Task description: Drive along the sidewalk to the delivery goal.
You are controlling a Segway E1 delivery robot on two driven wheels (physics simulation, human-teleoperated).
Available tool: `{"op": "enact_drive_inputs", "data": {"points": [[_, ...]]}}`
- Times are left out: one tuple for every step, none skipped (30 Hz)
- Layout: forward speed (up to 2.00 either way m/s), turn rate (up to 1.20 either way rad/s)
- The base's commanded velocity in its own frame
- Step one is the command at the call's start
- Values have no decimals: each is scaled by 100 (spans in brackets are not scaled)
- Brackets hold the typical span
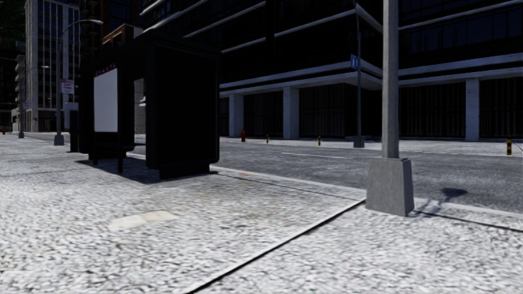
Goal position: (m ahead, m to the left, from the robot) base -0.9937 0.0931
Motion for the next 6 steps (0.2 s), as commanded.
{"op": "enact_drive_inputs", "data": {"points": [[0, 0], [0, 0], [0, 0], [0, 0], [0, 0], [0, 0]]}}
